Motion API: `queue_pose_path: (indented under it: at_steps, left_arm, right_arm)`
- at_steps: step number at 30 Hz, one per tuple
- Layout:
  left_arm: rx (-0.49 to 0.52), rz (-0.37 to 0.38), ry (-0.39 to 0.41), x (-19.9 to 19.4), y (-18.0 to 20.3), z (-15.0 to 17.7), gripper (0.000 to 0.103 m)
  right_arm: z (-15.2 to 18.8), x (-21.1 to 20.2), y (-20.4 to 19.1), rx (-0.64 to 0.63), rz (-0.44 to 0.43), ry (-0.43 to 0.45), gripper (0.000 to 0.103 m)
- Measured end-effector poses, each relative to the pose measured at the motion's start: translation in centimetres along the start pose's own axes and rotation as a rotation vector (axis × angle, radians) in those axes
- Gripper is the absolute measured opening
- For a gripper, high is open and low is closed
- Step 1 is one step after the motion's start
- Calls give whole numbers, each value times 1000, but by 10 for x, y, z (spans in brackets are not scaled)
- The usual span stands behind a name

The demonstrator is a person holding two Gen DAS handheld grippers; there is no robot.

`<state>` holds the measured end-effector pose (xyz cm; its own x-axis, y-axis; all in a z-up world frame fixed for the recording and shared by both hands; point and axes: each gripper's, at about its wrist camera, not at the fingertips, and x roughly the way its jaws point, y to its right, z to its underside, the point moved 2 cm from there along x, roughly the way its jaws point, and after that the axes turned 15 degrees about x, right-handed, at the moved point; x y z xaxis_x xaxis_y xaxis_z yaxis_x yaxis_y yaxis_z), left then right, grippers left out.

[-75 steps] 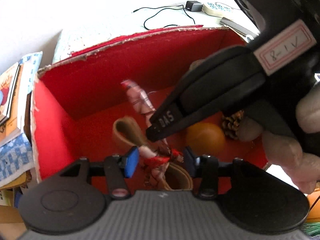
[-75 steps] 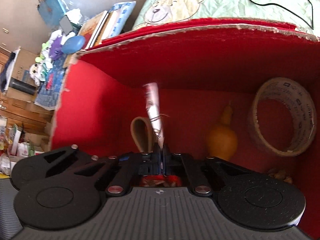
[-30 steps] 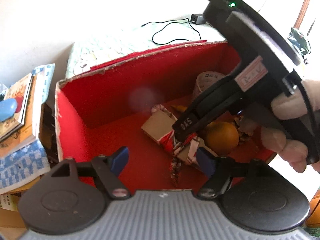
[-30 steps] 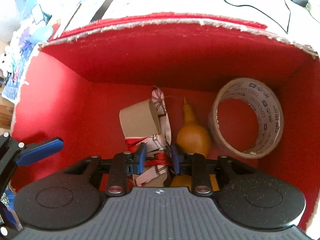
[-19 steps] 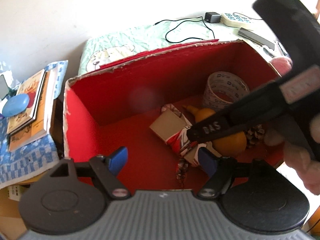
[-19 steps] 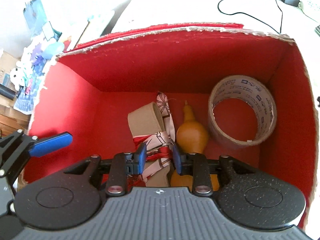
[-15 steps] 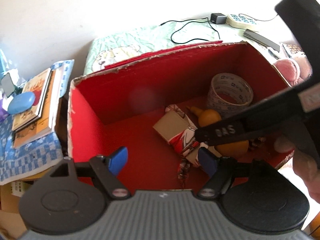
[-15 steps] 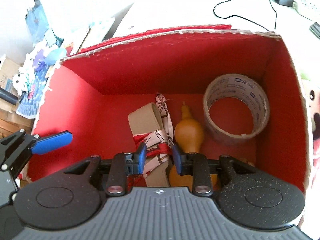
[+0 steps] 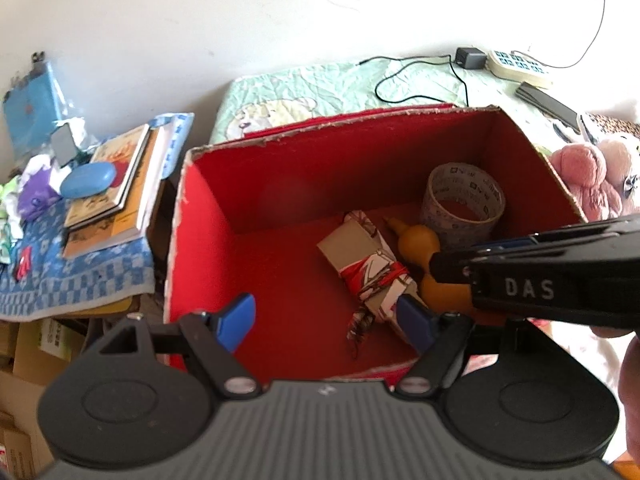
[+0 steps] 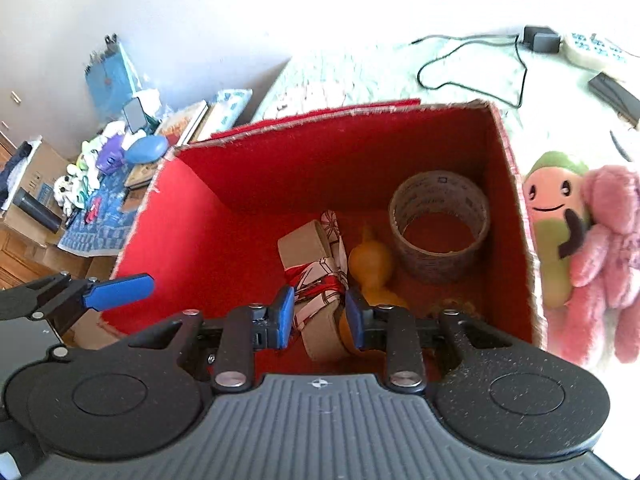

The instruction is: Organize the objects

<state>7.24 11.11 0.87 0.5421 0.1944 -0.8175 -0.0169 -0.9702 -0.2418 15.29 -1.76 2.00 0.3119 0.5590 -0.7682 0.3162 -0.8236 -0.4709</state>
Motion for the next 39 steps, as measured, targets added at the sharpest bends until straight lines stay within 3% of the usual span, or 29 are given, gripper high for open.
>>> queue_pose_path:
  at_steps: [11,17,28,32,39]
  left_arm:
    - [-40,-110,26,-43,24,6,79]
    - [-72,-155,15,-56,37,15,83]
    - [-125,-197,-30,-62,52,41,88]
    - [-138,-206,-58,-58,57,53,90]
    - [-158,-214,-112,-48,58,77,90]
  right_arm:
    - [20,-40,5,-34,-61,93,33]
    - [31,-59,13,-35,-102,144,52]
    - [52,-72,25,-52,-170,158,52]
    - [64,-68,28,-52,-188,128,58]
    - [80,-45,30,-5,-181,12,58]
